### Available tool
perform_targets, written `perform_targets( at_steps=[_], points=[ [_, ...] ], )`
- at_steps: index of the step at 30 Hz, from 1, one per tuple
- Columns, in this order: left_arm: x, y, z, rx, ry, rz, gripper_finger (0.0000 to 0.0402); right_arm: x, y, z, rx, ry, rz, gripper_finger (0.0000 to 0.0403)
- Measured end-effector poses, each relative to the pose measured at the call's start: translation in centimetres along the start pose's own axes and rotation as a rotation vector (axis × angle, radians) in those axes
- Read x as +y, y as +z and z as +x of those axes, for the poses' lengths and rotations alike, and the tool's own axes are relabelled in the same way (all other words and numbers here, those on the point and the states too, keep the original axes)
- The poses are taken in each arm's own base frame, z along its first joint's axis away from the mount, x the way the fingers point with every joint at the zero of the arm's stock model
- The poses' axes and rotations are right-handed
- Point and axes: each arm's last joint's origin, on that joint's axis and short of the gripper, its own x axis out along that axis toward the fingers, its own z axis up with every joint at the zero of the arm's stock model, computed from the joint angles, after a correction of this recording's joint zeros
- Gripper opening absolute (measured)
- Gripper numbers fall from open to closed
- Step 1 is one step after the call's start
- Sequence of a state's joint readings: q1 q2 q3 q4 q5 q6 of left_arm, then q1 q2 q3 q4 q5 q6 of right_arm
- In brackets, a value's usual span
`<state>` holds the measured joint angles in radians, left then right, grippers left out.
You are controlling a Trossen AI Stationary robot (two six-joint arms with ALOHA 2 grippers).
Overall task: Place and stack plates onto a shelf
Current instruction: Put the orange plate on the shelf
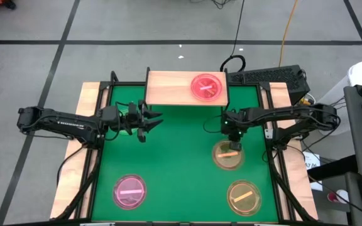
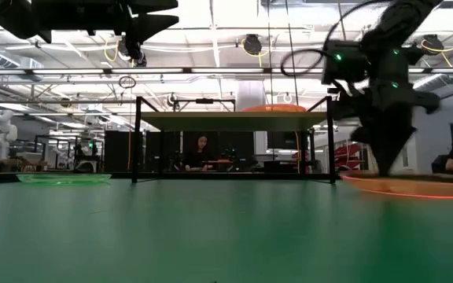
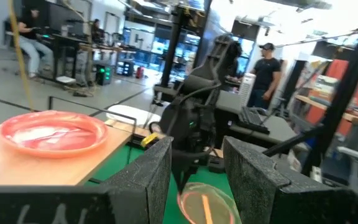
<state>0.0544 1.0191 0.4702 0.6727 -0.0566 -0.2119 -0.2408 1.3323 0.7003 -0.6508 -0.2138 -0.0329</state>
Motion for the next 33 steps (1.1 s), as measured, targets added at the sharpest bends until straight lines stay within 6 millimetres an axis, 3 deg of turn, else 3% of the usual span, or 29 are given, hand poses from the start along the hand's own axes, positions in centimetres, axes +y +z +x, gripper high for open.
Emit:
perform_targets(
  at_steps=[5,11,16,20,24,28,33],
  points=[
    [0.1,0.0,0.0,-0.007,0.035,0.001,0.0152,0.7,3.7,-2.5,-0.199,0.002,-0.015,0.0000],
    [0.1,0.0,0.0,-0.008,0.035,0.002,0.0152,1.7,8.7,-7.6,-0.534,0.010,-0.061,0.0000],
    [0.1,0.0,0.0,-0.003,0.037,0.003,0.0152,2.0,9.9,-10.6,-0.580,-0.010,-0.111,0.0000],
    [0.2,-0.2,0.0,0.019,0.042,0.000,0.0152,1.8,8.8,-9.5,-0.464,-0.016,-0.109,0.0001],
    [0.2,-0.2,0.0,0.020,0.042,0.000,0.0152,2.8,7.1,-6.1,-0.378,0.077,-0.179,0.0021],
    [0.2,-0.2,0.0,0.019,0.041,0.001,0.0152,6.4,5.5,-3.1,-0.359,0.154,-0.316,0.0057],
    [0.2,-0.2,0.0,0.017,0.047,0.001,0.0152,10.9,3.1,-1.1,-0.318,-0.046,-0.523,0.0101]
  ],
)
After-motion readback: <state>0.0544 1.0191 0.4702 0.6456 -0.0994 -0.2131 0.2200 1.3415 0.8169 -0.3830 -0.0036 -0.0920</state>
